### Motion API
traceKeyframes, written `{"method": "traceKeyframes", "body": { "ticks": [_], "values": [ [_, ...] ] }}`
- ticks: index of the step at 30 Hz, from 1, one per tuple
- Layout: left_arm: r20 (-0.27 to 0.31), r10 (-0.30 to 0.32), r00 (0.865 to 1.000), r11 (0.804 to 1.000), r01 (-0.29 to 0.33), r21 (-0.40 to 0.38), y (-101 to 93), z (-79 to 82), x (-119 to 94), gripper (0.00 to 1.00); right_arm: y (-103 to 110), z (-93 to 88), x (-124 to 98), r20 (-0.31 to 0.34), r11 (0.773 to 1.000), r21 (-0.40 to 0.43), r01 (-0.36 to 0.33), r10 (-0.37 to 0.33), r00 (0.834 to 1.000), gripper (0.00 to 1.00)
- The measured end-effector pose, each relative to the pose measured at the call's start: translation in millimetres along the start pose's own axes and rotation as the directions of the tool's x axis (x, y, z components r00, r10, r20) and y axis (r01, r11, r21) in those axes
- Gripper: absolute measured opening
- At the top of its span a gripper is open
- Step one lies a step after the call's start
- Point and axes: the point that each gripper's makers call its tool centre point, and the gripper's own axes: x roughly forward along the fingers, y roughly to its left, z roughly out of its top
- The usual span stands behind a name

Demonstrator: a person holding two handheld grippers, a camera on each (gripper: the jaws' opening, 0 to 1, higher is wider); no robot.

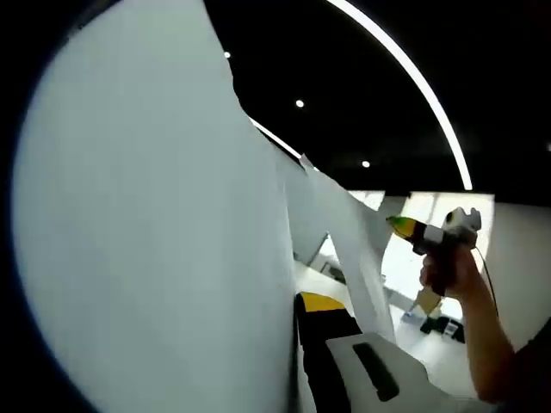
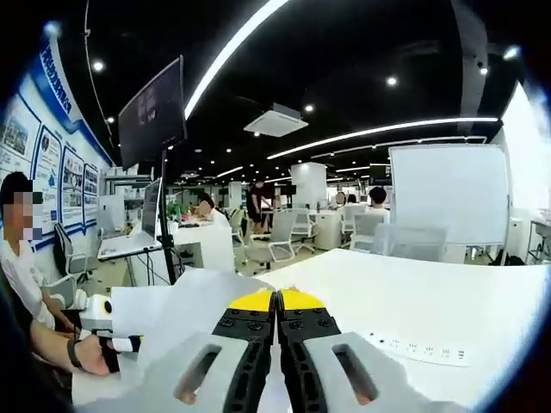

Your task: Organize the stack of printing papers by aligning and flattening the scattered papers on the table

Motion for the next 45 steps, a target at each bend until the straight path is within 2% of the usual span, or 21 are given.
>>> {"method": "traceKeyframes", "body": {
  "ticks": [19,27,28,29,34,45],
  "values": [
    [0.003,-0.010,1.000,1.000,0.010,-0.002,-3.6,0.2,0,0.07,0,-12.2,9,-0.013,1.000,0.002,-0.014,0.014,1.000,0.00],
    [0.009,-0.011,1.000,1.000,0.011,-0.008,-3.5,1.4,0,0.07,-9,-12.4,4,-0.014,1.000,0.009,0.016,-0.016,1.000,0.00],
    [0.009,-0.011,1.000,1.000,0.011,-0.007,-3.5,1.4,0,0.07,-10,-12.8,4,-0.014,1.000,0.009,0.022,-0.022,1.000,0.00],
    [0.008,-0.011,1.000,1.000,0.011,-0.007,-3.7,1.3,0,0.07,-21,-18.6,6,-0.015,0.999,0.013,0.029,-0.029,0.999,0.00],
    [0.009,-0.013,1.000,1.000,0.013,-0.006,-3.7,1.5,1,0.07,-35,-26.0,7,-0.019,0.998,0.023,0.051,-0.051,0.999,0.00],
    [0.035,-0.041,0.999,0.997,0.043,-0.064,-4.8,7.5,-1,0.08,-56,-46.5,11,-0.051,0.995,0.052,0.082,-0.079,0.996,0.00]
  ]
}}
